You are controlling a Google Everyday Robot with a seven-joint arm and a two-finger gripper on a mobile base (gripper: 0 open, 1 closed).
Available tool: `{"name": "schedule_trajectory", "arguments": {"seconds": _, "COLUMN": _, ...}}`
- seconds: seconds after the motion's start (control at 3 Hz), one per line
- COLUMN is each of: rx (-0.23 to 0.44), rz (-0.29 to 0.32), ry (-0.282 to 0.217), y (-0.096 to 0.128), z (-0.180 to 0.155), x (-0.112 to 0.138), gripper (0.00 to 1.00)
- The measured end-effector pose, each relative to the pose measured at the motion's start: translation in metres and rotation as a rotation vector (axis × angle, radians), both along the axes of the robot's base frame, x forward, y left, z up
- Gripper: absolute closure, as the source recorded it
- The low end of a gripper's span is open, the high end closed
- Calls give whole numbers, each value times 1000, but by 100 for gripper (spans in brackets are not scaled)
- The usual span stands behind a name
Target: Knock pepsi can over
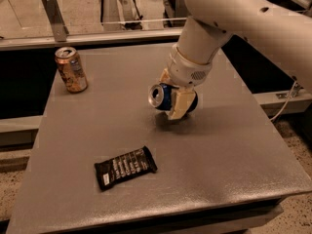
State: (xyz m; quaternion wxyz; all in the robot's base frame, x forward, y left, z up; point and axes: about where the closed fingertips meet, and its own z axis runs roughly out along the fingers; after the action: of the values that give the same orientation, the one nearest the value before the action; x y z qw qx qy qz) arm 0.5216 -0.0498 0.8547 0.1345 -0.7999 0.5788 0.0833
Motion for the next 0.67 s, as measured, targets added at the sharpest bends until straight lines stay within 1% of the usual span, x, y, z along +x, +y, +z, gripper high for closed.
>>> {"name": "schedule_trajectory", "arguments": {"seconds": 0.33, "rx": -9, "rz": 20, "ry": 0, "y": 6, "z": -1, "x": -4, "gripper": 12}}
{"name": "schedule_trajectory", "arguments": {"seconds": 0.67, "rx": -10, "rz": 16, "ry": 3, "y": 5, "z": -3, "x": -4, "gripper": 0}}
